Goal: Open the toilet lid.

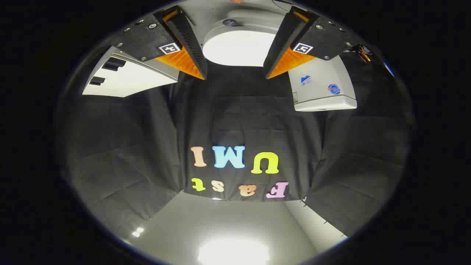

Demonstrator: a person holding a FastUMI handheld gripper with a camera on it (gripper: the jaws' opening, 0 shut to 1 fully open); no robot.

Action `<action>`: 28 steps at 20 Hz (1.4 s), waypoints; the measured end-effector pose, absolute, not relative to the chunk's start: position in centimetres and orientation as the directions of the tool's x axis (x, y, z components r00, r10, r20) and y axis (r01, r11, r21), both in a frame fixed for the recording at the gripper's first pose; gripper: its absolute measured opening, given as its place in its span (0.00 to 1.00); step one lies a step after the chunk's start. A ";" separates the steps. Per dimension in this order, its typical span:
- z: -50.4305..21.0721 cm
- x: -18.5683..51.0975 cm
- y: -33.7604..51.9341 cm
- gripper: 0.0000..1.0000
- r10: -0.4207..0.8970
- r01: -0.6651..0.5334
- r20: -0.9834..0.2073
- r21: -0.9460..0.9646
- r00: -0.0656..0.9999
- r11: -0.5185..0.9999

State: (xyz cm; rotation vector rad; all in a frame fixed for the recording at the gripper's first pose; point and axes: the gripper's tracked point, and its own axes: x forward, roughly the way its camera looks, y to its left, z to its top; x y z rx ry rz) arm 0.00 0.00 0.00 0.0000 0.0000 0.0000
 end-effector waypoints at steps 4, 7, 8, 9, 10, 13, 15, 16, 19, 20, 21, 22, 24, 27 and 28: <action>-0.2 -0.1 -0.7 0.95 -0.025 0.025 -0.001 0.004 1.000 1.000; -0.4 0.0 -0.7 0.95 -0.020 0.020 -0.007 0.009 1.000 1.000; -0.4 -0.1 -0.9 0.95 -0.023 0.023 -0.010 0.006 1.000 1.000; -0.4 -0.1 -0.9 0.95 -0.022 0.022 -0.012 0.007 1.000 1.000; -0.5 -0.2 -0.8 0.95 -0.022 0.022 -0.011 0.008 1.000 1.000; -0.5 -0.1 -0.9 0.95 -0.022 0.023 -0.010 0.008 1.000 1.000; -0.5 -0.1 -1.0 0.95 -0.022 0.022 -0.011 0.004 1.000 1.000; -0.7 0.0 -1.0 0.95 -0.021 0.021 -0.013 0.003 1.000 1.000; -0.8 0.1 -1.0 0.95 -0.020 0.020 -0.016 0.005 1.000 1.000; -1.1 0.1 -0.9 0.95 -0.019 0.019 -0.020 0.005 1.000 1.000; -1.1 0.2 -0.8 0.95 -0.017 0.017 -0.020 0.002 1.000 1.000; -1.3 0.3 -0.9 0.95 -0.017 0.017 -0.020 0.000 1.000 1.000; -1.8 0.5 -0.7 0.95 -0.014 0.014 -0.028 0.011 1.000 1.000; -2.1 1.3 -0.1 0.95 0.006 -0.005 -0.026 0.049 1.000 0.999; -2.4 1.6 -0.1 0.95 0.006 -0.005 -0.026 0.059 1.000 0.998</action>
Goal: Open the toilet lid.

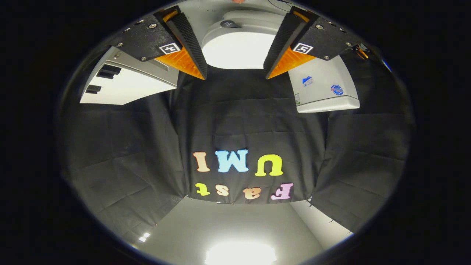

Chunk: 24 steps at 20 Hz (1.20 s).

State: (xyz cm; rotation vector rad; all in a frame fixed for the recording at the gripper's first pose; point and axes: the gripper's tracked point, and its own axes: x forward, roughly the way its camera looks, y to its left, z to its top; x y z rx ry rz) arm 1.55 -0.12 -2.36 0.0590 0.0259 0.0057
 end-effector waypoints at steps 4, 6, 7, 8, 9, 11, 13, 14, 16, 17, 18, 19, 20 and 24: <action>-3.4 2.9 0.4 0.95 0.014 -0.010 -0.032 0.119 0.999 0.993; -4.7 3.7 0.9 0.95 0.028 -0.019 -0.060 0.145 0.998 0.989; -5.3 4.1 1.1 0.94 0.030 -0.018 -0.075 0.156 0.997 0.988; -5.8 4.3 1.1 0.94 0.030 -0.015 -0.086 0.167 0.996 0.986; -6.2 4.6 1.0 0.94 0.028 -0.010 -0.094 0.183 0.995 0.983; -7.1 5.1 0.8 0.93 0.018 0.007 -0.105 0.232 0.994 0.973; -8.1 5.5 0.5 0.93 -0.002 0.035 -0.114 0.296 0.993 0.955; -8.7 5.8 0.4 0.93 -0.010 0.049 -0.121 0.324 0.993 0.945; -10.1 6.5 0.3 0.95 -0.019 0.071 -0.145 0.364 0.989 0.929; -10.7 6.8 0.2 0.95 -0.017 0.076 -0.153 0.385 0.988 0.920; -11.5 7.2 0.4 0.96 -0.007 0.076 -0.167 0.411 0.986 0.909; -12.5 7.4 0.5 0.96 0.004 0.079 -0.186 0.439 0.982 0.895; -13.5 7.6 0.4 0.96 0.011 0.088 -0.206 0.466 0.978 0.880; -17.4 7.5 -0.2 0.96 0.018 0.139 -0.267 0.558 0.963 0.818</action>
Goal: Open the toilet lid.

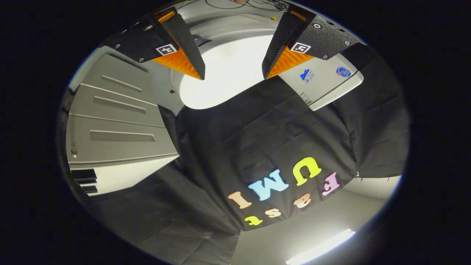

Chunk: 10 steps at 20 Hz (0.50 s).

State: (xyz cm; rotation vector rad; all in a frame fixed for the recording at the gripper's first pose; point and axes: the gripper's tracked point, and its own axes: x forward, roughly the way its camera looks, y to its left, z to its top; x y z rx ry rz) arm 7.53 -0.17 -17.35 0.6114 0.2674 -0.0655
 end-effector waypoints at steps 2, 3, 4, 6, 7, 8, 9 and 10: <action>-19.1 7.1 -0.6 0.96 0.023 0.163 -0.287 0.607 0.958 0.778; -19.7 6.9 -0.6 0.96 0.028 0.169 -0.291 0.628 0.956 0.760; -20.4 6.8 -0.5 0.96 0.034 0.177 -0.303 0.642 0.952 0.746; -21.9 6.6 -0.5 0.96 0.033 0.200 -0.326 0.653 0.945 0.730; -22.3 6.5 -0.6 0.96 0.032 0.210 -0.335 0.659 0.942 0.722; -22.7 6.5 -0.7 0.96 0.032 0.219 -0.343 0.667 0.939 0.712; -23.1 6.5 -0.9 0.96 0.032 0.230 -0.351 0.675 0.936 0.701; -23.5 6.5 -1.0 0.96 0.032 0.236 -0.355 0.683 0.934 0.691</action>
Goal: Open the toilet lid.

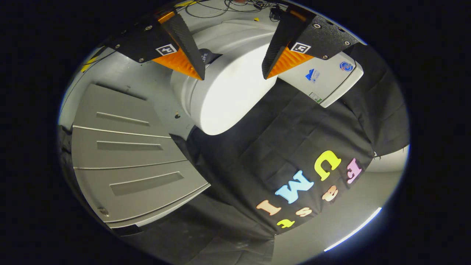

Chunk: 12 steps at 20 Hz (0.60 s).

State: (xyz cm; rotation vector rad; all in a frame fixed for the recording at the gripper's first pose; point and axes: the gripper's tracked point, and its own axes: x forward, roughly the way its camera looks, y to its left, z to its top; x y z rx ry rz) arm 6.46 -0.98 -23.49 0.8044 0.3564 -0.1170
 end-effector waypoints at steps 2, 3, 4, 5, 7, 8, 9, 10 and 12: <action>-24.5 6.4 -1.2 0.96 0.031 0.259 -0.370 0.704 0.928 0.661; -24.9 6.4 -1.4 0.96 0.029 0.272 -0.375 0.721 0.927 0.638; -25.4 6.3 -1.6 0.96 0.026 0.286 -0.380 0.737 0.925 0.612; -25.9 6.2 -1.9 0.96 0.020 0.302 -0.386 0.751 0.922 0.587; -27.3 6.1 -2.2 0.96 0.011 0.329 -0.401 0.767 0.916 0.552; -28.0 5.9 -2.2 0.96 0.010 0.342 -0.411 0.772 0.912 0.535; -28.5 5.8 -2.3 0.96 0.012 0.353 -0.418 0.780 0.908 0.516; -29.0 5.8 -2.3 0.96 0.015 0.361 -0.424 0.789 0.906 0.498; -30.4 5.8 -2.1 0.96 0.036 0.380 -0.448 0.796 0.893 0.470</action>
